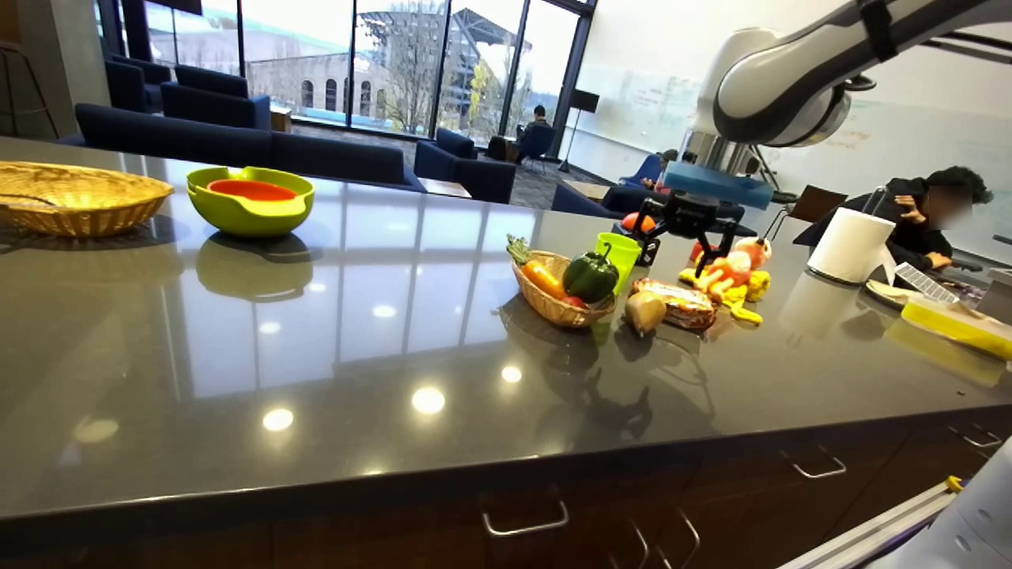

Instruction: Put the pear inside the bowl

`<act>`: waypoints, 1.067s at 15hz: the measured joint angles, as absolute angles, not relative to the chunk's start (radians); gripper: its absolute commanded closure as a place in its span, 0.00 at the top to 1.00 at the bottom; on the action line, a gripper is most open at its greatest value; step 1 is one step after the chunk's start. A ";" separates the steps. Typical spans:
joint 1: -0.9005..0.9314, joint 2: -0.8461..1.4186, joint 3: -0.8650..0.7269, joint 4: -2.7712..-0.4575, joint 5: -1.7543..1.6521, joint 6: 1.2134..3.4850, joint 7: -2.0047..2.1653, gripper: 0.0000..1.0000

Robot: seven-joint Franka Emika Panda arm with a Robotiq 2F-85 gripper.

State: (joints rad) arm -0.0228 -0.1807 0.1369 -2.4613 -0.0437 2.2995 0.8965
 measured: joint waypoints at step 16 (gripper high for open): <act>0.000 -0.039 0.111 -2.462 -0.073 2.425 0.888 1.00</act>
State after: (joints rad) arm -0.0002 -0.0393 0.1108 -2.4625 -0.0725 2.4252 0.8879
